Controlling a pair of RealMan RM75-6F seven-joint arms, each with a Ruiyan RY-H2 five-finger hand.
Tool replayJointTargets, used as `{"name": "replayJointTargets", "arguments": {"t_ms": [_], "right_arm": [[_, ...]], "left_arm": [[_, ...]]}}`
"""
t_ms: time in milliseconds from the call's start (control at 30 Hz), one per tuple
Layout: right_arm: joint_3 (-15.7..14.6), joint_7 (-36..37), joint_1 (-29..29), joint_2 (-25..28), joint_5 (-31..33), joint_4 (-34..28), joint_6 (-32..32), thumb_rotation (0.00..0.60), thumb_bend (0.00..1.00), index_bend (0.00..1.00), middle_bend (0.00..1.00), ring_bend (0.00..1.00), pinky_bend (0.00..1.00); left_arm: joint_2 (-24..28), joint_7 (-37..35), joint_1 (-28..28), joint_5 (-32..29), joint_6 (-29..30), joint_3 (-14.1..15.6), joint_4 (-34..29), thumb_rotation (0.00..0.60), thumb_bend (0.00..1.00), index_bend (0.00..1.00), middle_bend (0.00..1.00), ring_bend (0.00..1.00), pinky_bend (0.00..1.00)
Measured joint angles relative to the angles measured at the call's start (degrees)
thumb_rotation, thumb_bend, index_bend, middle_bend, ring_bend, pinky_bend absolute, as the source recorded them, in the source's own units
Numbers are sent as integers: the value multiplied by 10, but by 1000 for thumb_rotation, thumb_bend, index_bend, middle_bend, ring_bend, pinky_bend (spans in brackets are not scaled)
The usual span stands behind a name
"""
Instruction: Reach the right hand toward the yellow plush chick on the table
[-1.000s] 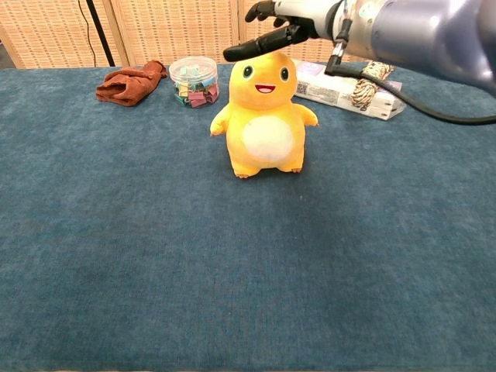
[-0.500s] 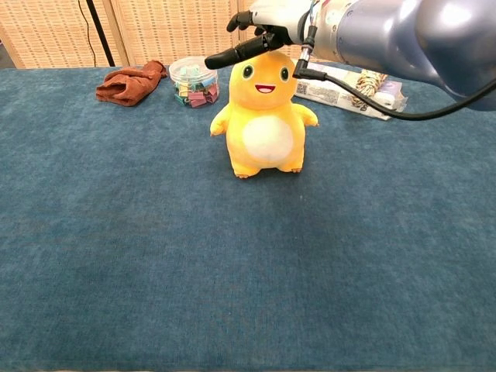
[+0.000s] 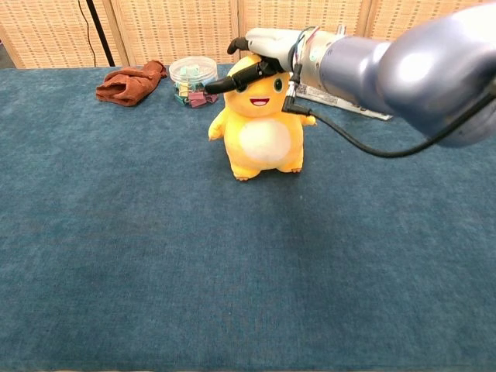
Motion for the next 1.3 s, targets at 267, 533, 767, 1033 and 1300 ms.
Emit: {"name": "replayJointTargets", "arguments": {"t_ms": [267, 533, 767, 1033, 1300], "right_arm": [[-17, 2, -16, -24, -14, 29, -1, 184, 0, 0, 0, 0, 0], [-13, -2, -21, -31, -20, 47, -7, 184, 0, 0, 0, 0, 0], [9, 10, -26, -14, -34, 12, 11, 180, 0, 0, 0, 0, 0], [41, 11, -37, 46, -42, -90, 49, 182, 0, 0, 0, 0, 0], [44, -27, -83, 162, -55, -244, 124, 181, 0, 0, 0, 0, 0]], "left_arm": [[1, -5, 2, 4, 3, 2, 1, 600, 0, 0, 0, 0, 0], [2, -7, 2, 5, 3, 3, 0, 600, 0, 0, 0, 0, 0], [4, -10, 3, 8, 5, 4, 0, 600, 0, 0, 0, 0, 0], [6, -16, 4, 13, 4, 7, 0, 600, 0, 0, 0, 0, 0], [9, -23, 4, 22, 4, 11, 3, 600, 0, 0, 0, 0, 0]]}}
